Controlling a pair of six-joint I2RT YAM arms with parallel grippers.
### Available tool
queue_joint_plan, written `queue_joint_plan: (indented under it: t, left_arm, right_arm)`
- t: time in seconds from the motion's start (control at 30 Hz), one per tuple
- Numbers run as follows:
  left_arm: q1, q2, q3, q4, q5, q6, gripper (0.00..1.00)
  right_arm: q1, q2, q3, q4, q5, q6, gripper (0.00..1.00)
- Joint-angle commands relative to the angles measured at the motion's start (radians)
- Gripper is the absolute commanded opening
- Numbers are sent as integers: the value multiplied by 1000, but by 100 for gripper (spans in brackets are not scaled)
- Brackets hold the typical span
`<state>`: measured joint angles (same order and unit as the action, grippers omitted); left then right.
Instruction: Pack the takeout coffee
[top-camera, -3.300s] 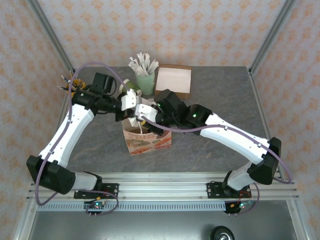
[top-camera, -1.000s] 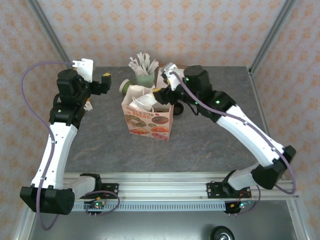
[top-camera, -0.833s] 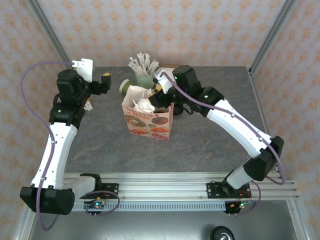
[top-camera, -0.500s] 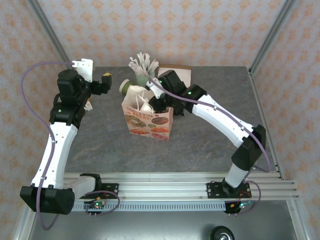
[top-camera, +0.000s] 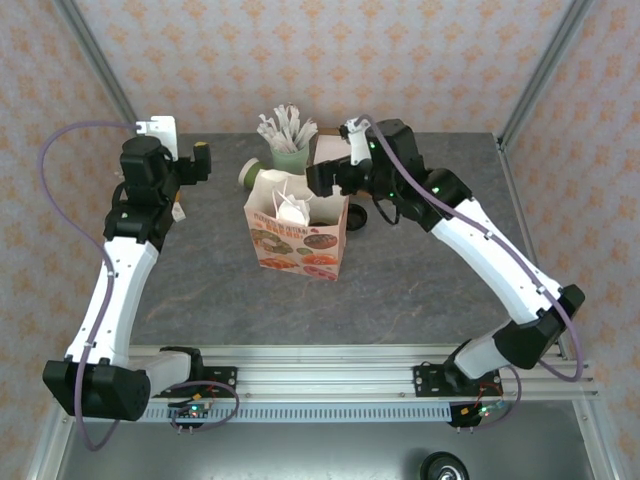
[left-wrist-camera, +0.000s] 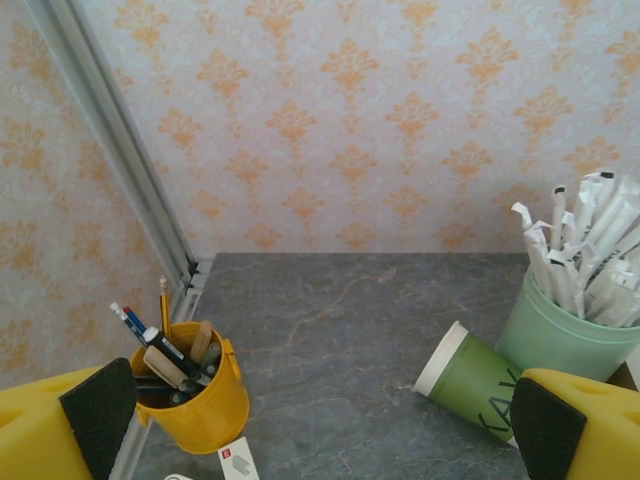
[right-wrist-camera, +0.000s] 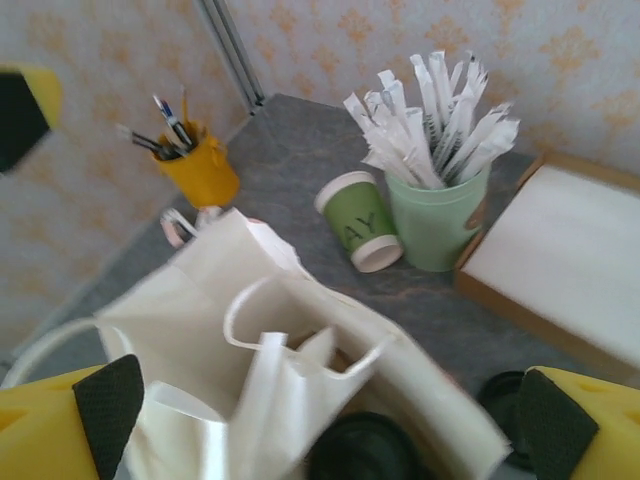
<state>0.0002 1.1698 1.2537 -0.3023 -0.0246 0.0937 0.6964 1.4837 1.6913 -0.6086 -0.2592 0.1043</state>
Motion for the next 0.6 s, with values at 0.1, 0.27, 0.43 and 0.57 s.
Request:
queue_joint_plan:
  t: [0.1, 0.27, 0.43, 0.57]
  left_arm:
    - [1, 16, 23, 3, -57, -46, 100]
    - [1, 28, 27, -6, -55, -55, 100]
    - [2, 9, 6, -8, -63, -60, 100]
    - [1, -7, -14, -1, -59, -60, 100]
  right_arm:
    - [28, 175, 124, -164, -37, 426, 99]
    - [56, 297, 223, -260, -20, 562, 99]
    - [73, 331, 215, -207, 31, 644, 99]
    - [73, 349, 221, -94, 36, 643, 99]
